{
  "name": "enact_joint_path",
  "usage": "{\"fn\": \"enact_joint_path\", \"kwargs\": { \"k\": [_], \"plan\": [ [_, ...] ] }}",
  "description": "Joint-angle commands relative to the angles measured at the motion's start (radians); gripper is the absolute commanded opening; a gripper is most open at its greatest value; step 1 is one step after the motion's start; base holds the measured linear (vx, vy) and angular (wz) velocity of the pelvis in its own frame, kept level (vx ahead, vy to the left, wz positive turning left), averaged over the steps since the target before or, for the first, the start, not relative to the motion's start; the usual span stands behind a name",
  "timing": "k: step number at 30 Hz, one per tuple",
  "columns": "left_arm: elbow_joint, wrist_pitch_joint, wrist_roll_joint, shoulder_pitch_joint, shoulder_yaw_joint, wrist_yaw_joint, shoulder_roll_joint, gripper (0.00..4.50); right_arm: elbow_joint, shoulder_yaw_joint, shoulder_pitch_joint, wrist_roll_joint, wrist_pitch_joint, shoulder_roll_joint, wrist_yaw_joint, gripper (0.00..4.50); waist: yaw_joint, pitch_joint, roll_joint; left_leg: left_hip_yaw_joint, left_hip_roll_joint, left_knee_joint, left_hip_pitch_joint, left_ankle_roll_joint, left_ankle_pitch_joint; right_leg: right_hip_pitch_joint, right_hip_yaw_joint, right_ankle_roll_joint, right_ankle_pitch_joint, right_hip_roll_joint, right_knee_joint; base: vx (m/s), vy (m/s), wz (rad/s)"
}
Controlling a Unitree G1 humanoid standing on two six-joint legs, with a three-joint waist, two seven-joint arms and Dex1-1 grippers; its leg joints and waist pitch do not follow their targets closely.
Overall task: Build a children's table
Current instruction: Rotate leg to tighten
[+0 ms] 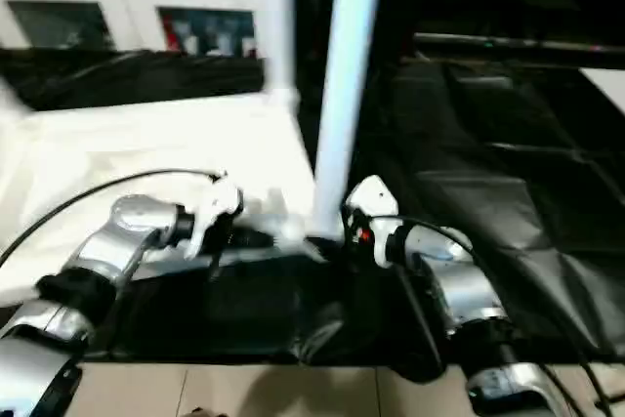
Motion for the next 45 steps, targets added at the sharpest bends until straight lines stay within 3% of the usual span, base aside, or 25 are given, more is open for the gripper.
{"fn": "enact_joint_path", "kwargs": {
  "k": [1,6,12,20,25,28,29,31,33,36,38,40,42,45],
  "plan": [
    [-0.027,0.022,-0.025,0.019,-0.023,-0.059,-0.004,0.0,-0.032,0.012,0.008,0.013,0.02,-0.021,0.033,3.78,0.0,-0.052,-0.008,-0.012,0.047,-0.054,0.023,0.084,-0.186,0.044,0.032,-0.278,-0.019,-0.048,-0.059,0.0,0.0,0.0],
    [-0.058,0.043,-0.035,0.029,-0.022,-0.077,0.004,0.0,-0.043,0.032,0.012,0.012,0.029,-0.034,0.065,3.78,0.0,-0.051,-0.01,-0.015,0.045,-0.058,0.024,0.05,-0.213,0.045,0.033,-0.256,-0.087,-0.051,-0.065,0.0,0.0,0.0],
    [-0.073,0.051,-0.028,0.036,-0.015,-0.058,0.008,0.0,-0.042,0.03,0.011,0.009,0.033,-0.03,0.072,3.78,0.001,-0.054,-0.012,-0.014,0.042,-0.053,0.023,0.064,-0.173,0.046,0.033,-0.263,-0.025,-0.049,-0.059,0.0,0.0,0.0],
    [-0.062,0.051,-0.019,0.031,-0.002,-0.012,-0.001,0.0,-0.021,0.01,0.01,0.026,0.046,-0.004,0.027,3.07,0.0,-0.053,-0.013,-0.014,0.042,-0.052,0.023,0.063,-0.177,0.045,0.032,-0.264,-0.037,-0.049,-0.059,0.0,0.0,0.0],
    [-0.005,0.052,-0.002,0.008,0.023,0.108,-0.043,0.0,0.032,-0.017,0.028,0.009,0.055,0.077,-0.129,2.78,-0.012,-0.051,-0.015,-0.018,0.041,-0.058,0.024,0.028,-0.221,0.044,0.034,-0.245,-0.118,-0.052,-0.067,0.0,0.0,0.0],
    [0.073,0.032,0.031,-0.03,0.035,0.264,-0.1,0.0,0.094,-0.041,0.041,-0.04,0.034,0.176,-0.359,2.76,-0.017,-0.047,-0.012,-0.019,0.039,-0.063,0.025,0.004,-0.255,0.038,0.037,-0.226,-0.177,-0.053,-0.074,0.0,0.0,0.0],
    [0.096,0.031,0.041,-0.042,0.037,0.313,-0.12,0.0,0.108,-0.054,0.041,-0.047,0.034,0.209,-0.431,2.75,-0.019,-0.044,-0.014,-0.019,0.038,-0.066,0.031,-0.012,-0.283,0.032,0.038,-0.214,-0.22,-0.052,-0.081,0.0,0.0,0.0],
    [0.137,0.036,0.06,-0.065,0.04,0.411,-0.158,0.0,0.142,-0.087,0.032,-0.053,0.045,0.269,-0.57,2.74,-0.019,-0.043,-0.015,-0.024,0.039,-0.071,0.033,-0.031,-0.317,0.035,0.037,-0.189,-0.294,-0.057,-0.088,0.0,0.0,0.0],
    [0.169,0.043,0.069,-0.084,0.043,0.486,-0.194,0.0,0.182,-0.124,0.013,-0.059,0.061,0.326,-0.702,2.74,-0.024,-0.033,-0.011,-0.028,0.038,-0.077,0.045,-0.049,-0.4,0.022,0.038,-0.163,-0.404,-0.056,-0.102,0.0,0.0,0.0],
    [0.187,0.049,0.071,-0.096,0.047,0.53,-0.224,0.0,0.217,-0.124,-0.005,-0.074,0.045,0.363,-0.775,2.74,-0.025,-0.033,-0.01,-0.035,0.038,-0.078,0.058,-0.061,-0.474,0.015,0.038,-0.128,-0.504,-0.061,-0.118,0.0,0.0,0.0],
    [0.189,0.035,0.08,-0.097,0.036,0.519,-0.239,0.0,0.234,-0.093,-0.021,-0.1,0.01,0.379,-0.77,2.74,-0.025,-0.035,-0.011,-0.036,0.038,-0.082,0.054,-0.054,-0.47,0.019,0.039,-0.124,-0.473,-0.06,-0.117,0.0,0.0,0.0],
    [0.199,0.012,0.089,-0.099,0.031,0.505,-0.235,0.0,0.232,-0.098,-0.026,-0.102,-0.021,0.382,-0.752,2.74,-0.024,-0.039,-0.013,-0.035,0.038,-0.086,0.044,-0.045,-0.426,0.029,0.039,-0.127,-0.399,-0.058,-0.11,0.0,0.0,0.0],
    [0.198,-0.005,0.089,-0.097,0.03,0.47,-0.221,0.0,0.22,-0.106,-0.025,-0.087,-0.05,0.372,-0.708,3.3,-0.02,-0.043,-0.014,-0.03,0.038,-0.085,0.038,-0.022,-0.353,0.037,0.04,-0.15,-0.281,-0.056,-0.1,0.0,0.0,0.0],
    [0.184,-0.022,0.085,-0.091,0.03,0.423,-0.19,0.0,0.186,-0.102,-0.023,-0.058,-0.075,0.332,-0.6,3.54,-0.018,-0.044,-0.011,-0.027,0.037,-0.08,0.032,0.002,-0.326,0.041,0.04,-0.164,-0.258,-0.058,-0.098,0.0,0.0,0.0]
  ]
}}
